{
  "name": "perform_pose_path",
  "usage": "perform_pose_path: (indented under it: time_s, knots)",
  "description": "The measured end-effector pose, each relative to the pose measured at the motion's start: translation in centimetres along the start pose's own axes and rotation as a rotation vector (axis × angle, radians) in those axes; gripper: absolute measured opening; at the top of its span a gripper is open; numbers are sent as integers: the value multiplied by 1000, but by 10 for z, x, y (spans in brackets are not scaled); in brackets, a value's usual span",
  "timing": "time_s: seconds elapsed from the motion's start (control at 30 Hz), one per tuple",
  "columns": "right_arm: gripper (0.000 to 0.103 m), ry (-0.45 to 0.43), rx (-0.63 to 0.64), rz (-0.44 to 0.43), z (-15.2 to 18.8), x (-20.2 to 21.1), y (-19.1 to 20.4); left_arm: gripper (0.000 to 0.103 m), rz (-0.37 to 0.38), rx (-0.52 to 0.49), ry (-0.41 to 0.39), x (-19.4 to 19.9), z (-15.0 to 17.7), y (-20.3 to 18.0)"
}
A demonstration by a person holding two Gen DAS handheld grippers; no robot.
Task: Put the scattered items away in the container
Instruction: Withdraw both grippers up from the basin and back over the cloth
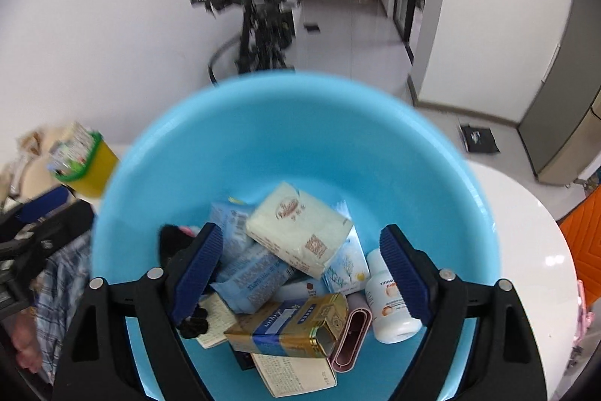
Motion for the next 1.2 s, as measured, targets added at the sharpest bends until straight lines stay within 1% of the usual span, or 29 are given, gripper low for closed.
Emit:
perform_pose_path:
  time_s: [0.1, 0.13, 0.17, 0.33, 0.4, 0.47, 0.53, 0.63, 0.7, 0.73, 0.8, 0.83, 0.87, 0.97, 1.03, 1.2]
  knots:
    - [98, -90, 26, 16, -8, 16, 2, 88, -52, -7, -65, 10, -1, 1]
    - [98, -105, 43, 23, -8, 21, 2, 91, -65, -11, -77, 12, -1, 2]
    - [99, -113, 60, 31, -7, 26, 2, 92, -74, -20, -95, 16, 0, 1]
    - [99, -149, 90, 40, 6, 49, 2, 93, -90, -73, -184, 32, 2, -7]
    - [99, -156, 106, 40, 16, 59, 6, 94, -101, -133, -243, 40, 5, -16]
    - [99, -168, 117, 33, 25, 71, 9, 100, -85, -162, -276, 47, 9, -24]
    - [99, -198, 93, 10, 32, 83, 9, 103, -38, -129, -283, 54, 12, -30]
    - [102, -228, 47, -27, 37, 98, 4, 103, -11, -34, -297, 66, 14, -30]
    - [102, -243, 45, -19, 41, 106, 2, 103, 19, 9, -321, 78, 15, -30]
    - [102, -253, 54, 2, 43, 111, 0, 103, 1, 12, -324, 83, 16, -29]
    - [102, -273, 87, 55, 46, 119, -1, 103, -139, 1, -284, 85, 20, -25]
    - [102, -281, 102, 67, 48, 123, -2, 103, -178, -13, -273, 86, 22, -25]
    - [102, -286, 106, 69, 50, 126, -2, 103, -190, -33, -285, 90, 25, -26]
    - [102, -305, 75, 43, 57, 134, -7, 103, -194, -99, -362, 105, 35, -31]
    - [102, -327, 57, 25, 63, 142, -9, 103, -170, -122, -388, 115, 43, -36]
    - [102, -364, 70, 32, 78, 161, -7, 103, -106, -77, -479, 148, 60, -39]
Point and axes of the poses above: each gripper's, at about its wrist camera, not at the fingertips, and x roughly against the way its jaws point, y to its left, z to its underside, the point moved 7 cm from there along -x, roughly the way its jaws point, and after that the axes turned 12 degrees about -z, right-handed, at the moved point
